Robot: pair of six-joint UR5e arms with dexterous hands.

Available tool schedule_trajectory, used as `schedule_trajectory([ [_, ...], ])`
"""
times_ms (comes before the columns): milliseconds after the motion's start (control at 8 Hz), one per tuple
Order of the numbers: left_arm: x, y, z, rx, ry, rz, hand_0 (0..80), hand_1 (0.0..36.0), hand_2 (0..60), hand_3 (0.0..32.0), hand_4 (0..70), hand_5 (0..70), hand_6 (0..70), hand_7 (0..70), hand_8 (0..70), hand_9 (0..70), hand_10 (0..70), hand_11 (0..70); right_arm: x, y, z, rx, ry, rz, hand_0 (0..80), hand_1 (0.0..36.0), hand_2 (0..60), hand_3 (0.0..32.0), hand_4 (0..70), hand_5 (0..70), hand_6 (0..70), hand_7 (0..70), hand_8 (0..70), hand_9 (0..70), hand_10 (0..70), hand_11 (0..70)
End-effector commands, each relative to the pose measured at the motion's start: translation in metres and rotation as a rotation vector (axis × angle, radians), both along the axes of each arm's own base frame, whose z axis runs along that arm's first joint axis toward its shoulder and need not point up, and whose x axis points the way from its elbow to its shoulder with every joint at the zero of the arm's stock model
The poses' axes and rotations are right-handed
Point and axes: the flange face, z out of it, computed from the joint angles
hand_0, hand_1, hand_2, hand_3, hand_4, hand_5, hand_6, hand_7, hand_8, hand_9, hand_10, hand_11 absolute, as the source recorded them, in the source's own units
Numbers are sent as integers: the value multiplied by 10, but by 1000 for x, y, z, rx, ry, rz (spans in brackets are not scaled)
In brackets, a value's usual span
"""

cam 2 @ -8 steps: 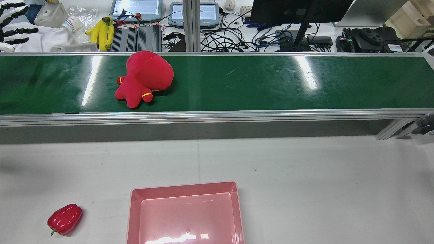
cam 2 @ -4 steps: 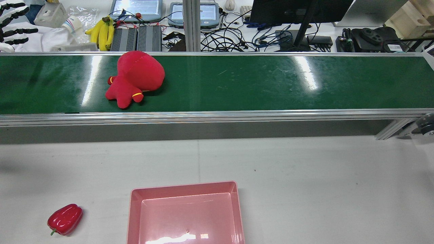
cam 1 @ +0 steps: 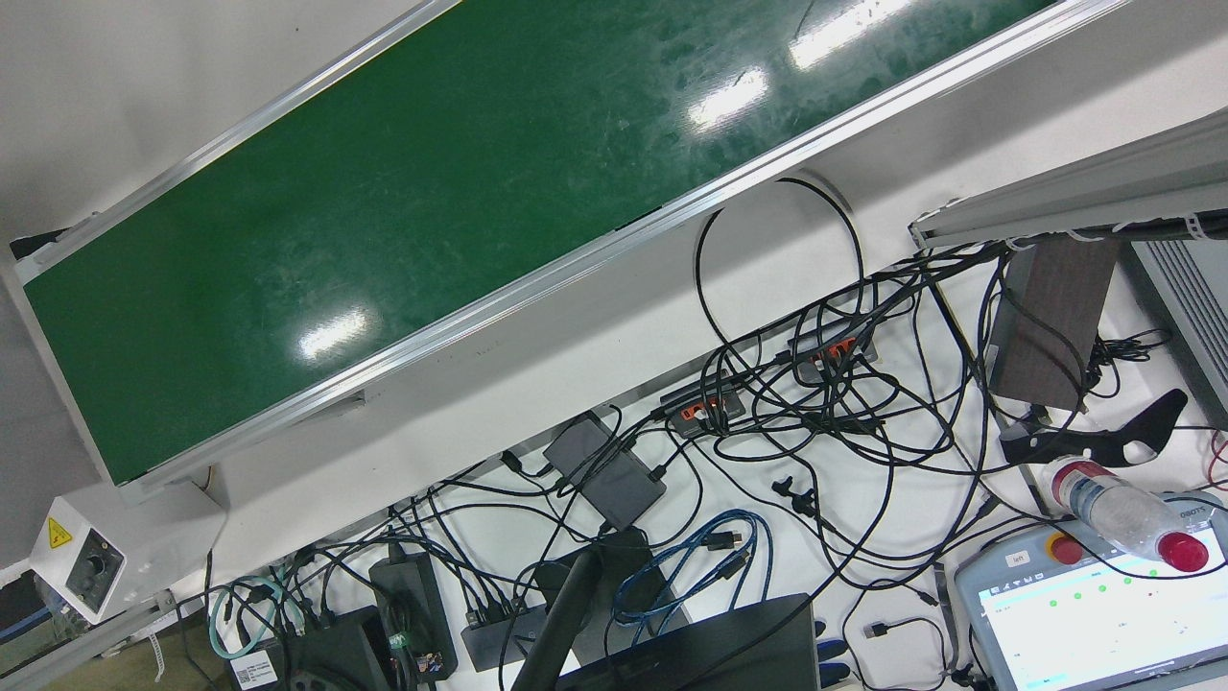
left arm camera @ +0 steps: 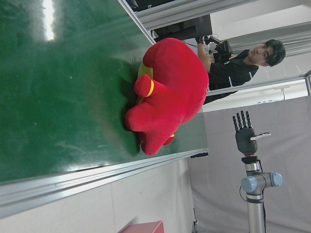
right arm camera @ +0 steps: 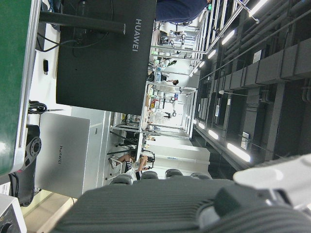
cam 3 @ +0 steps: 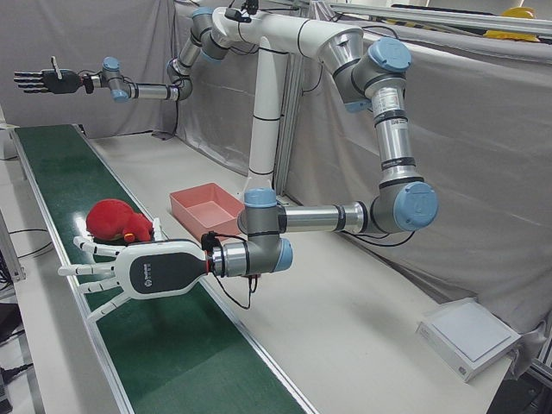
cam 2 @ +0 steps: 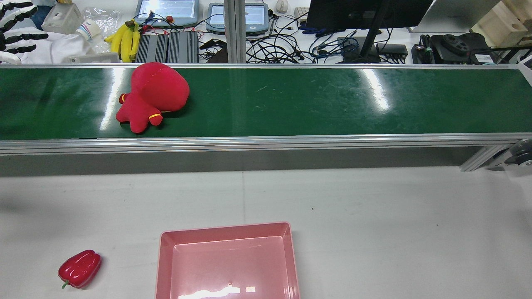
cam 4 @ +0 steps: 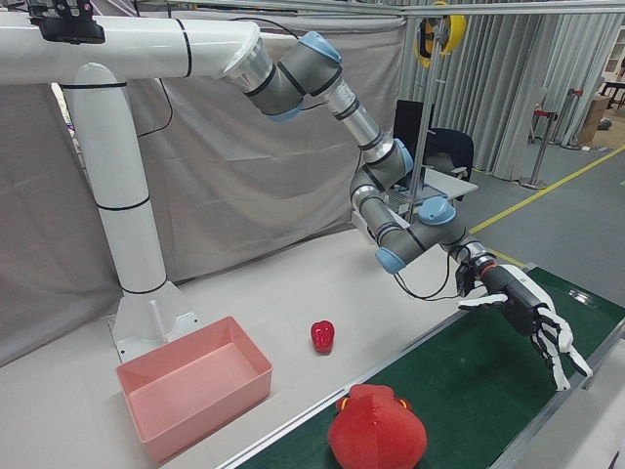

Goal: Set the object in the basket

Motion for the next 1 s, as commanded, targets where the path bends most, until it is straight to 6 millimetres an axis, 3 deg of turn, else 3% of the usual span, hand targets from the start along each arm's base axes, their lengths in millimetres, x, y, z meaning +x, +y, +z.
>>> schedule_trajectory([
  [0, 0, 0, -3, 8, -76, -20, 537, 94, 0, 320, 0, 286, 26, 80, 150, 133, 17, 40, 0, 0, 0, 0, 0, 0, 0, 0, 0, 0, 0, 0, 0, 0, 0, 0, 0, 0],
  [375, -2, 5, -24, 52, -127, -40, 533, 82, 0, 320, 0, 279, 22, 78, 147, 131, 14, 37, 0, 0, 0, 0, 0, 0, 0, 0, 0, 0, 0, 0, 0, 0, 0, 0, 0, 0],
  [625, -6, 21, -62, 101, -175, -61, 526, 82, 0, 318, 0, 282, 26, 79, 147, 136, 20, 44, 0, 0, 0, 0, 0, 0, 0, 0, 0, 0, 0, 0, 0, 0, 0, 0, 0, 0],
  [875, 0, 22, -62, 115, -218, -66, 515, 80, 0, 314, 0, 279, 25, 78, 148, 134, 21, 45, 0, 0, 0, 0, 0, 0, 0, 0, 0, 0, 0, 0, 0, 0, 0, 0, 0, 0],
])
